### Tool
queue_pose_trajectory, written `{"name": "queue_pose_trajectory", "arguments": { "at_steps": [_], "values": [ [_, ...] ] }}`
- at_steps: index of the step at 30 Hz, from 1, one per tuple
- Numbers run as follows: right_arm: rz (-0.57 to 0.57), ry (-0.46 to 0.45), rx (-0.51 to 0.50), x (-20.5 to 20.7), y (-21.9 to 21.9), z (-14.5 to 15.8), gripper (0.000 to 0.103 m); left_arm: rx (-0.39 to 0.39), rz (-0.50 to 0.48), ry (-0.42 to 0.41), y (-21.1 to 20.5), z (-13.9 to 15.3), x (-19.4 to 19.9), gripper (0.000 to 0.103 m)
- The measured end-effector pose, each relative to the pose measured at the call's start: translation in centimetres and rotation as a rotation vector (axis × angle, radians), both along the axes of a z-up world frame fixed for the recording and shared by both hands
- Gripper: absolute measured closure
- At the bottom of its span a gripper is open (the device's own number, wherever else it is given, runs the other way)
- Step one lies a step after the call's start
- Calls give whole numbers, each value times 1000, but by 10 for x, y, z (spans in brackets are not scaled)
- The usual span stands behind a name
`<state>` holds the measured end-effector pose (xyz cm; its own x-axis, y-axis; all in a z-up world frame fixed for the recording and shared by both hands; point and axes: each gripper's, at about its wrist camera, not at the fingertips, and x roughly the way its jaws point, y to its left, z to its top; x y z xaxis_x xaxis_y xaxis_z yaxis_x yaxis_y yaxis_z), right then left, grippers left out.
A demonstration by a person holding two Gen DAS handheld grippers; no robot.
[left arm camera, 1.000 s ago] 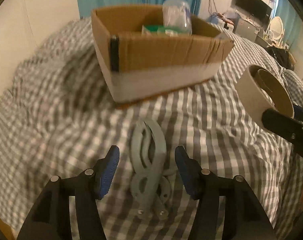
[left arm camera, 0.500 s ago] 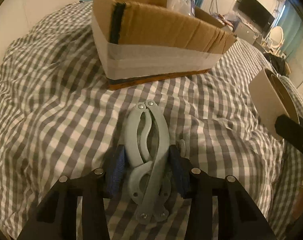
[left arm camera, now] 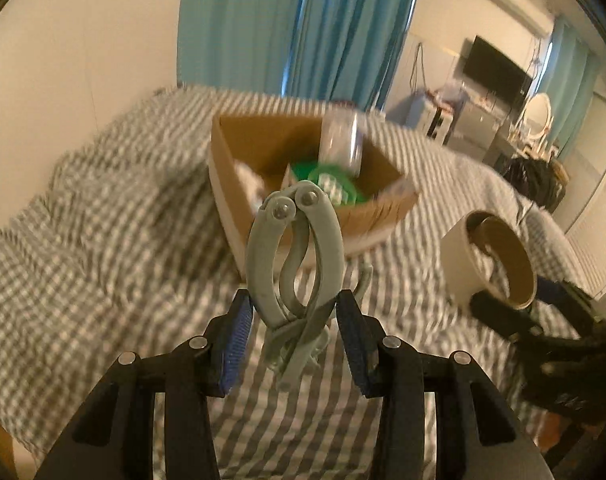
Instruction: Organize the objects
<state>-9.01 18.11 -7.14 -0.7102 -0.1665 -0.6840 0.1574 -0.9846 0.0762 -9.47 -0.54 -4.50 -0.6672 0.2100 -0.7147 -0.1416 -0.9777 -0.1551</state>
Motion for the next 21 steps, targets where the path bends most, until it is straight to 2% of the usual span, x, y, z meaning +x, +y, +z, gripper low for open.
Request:
{"name": "queue_pose_trajectory", "arguments": {
  "at_steps": [5, 11, 16, 21],
  "values": [
    [11, 56, 14, -18, -6, 30, 23, -20, 3, 55, 4, 31, -30, 59],
    [12, 113, 20, -62, -11, 60, 23, -29, 7, 75, 6, 44, -75, 59],
    [10, 125, 15, -107, -13, 66, 23, -77, 25, 51, 12, 35, -123, 59],
    [25, 90, 30, -145, -14, 43, 23, -108, 14, 8, 20, 9, -157, 59]
  ]
}}
